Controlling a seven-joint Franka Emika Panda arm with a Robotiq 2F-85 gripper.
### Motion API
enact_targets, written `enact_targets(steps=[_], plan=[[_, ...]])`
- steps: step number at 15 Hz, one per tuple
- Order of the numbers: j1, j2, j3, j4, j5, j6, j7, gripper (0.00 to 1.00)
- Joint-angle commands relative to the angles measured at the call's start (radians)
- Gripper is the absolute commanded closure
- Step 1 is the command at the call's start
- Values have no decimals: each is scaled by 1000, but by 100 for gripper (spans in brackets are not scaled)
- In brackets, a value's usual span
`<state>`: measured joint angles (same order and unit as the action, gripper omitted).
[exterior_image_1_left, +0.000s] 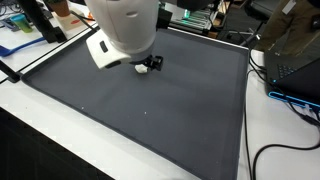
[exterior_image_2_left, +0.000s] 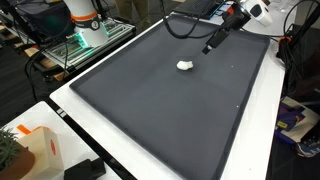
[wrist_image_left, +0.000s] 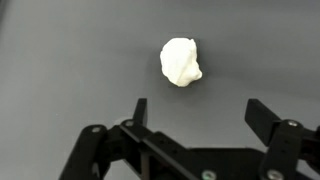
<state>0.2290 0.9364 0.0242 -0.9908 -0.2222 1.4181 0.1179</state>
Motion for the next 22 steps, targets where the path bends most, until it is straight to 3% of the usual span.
enact_targets(steps=[1, 10, 14, 19, 22], plan=[[8, 98, -12, 148, -1, -110, -44, 0], [7, 227, -15, 327, 9, -270, -103, 0], [-2, 237, 1, 347, 13, -286, -102, 0], [-77, 49, 66, 184, 143, -118, -87, 0], [-119, -56, 95, 49, 223, 53, -86, 0]])
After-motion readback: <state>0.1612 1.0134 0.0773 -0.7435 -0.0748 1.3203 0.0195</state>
